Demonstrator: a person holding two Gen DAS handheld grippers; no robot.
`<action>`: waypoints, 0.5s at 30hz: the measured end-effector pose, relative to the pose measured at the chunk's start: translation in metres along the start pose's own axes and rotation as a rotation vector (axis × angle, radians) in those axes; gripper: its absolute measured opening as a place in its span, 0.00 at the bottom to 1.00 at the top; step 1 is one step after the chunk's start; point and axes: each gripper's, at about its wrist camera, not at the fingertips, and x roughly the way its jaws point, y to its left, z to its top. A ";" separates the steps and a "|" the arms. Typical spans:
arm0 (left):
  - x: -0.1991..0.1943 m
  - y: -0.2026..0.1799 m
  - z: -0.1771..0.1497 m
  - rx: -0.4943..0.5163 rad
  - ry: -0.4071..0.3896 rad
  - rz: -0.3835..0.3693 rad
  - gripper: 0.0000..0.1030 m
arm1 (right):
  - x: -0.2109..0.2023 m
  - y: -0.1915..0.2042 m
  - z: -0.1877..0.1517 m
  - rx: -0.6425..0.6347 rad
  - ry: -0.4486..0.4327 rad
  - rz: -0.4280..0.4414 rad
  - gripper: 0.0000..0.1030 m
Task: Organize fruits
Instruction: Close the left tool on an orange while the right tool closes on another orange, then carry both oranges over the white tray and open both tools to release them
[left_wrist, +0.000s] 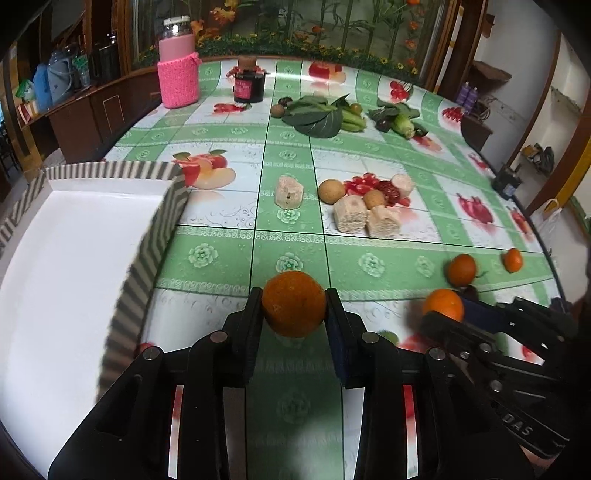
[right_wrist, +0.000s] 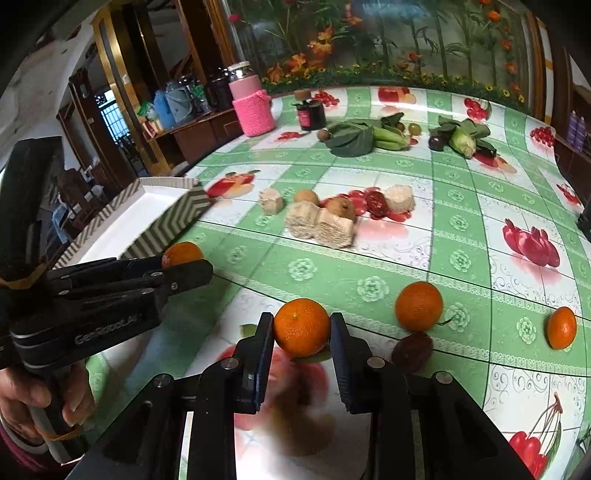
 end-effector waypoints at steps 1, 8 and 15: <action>-0.008 0.002 -0.001 -0.004 -0.008 -0.004 0.31 | -0.002 0.004 0.001 -0.003 -0.004 0.015 0.29; -0.058 0.032 -0.002 -0.020 -0.047 0.018 0.31 | -0.007 0.034 0.016 -0.030 -0.022 0.113 0.29; -0.085 0.091 -0.004 -0.061 -0.070 0.153 0.31 | 0.005 0.086 0.041 -0.108 -0.028 0.209 0.28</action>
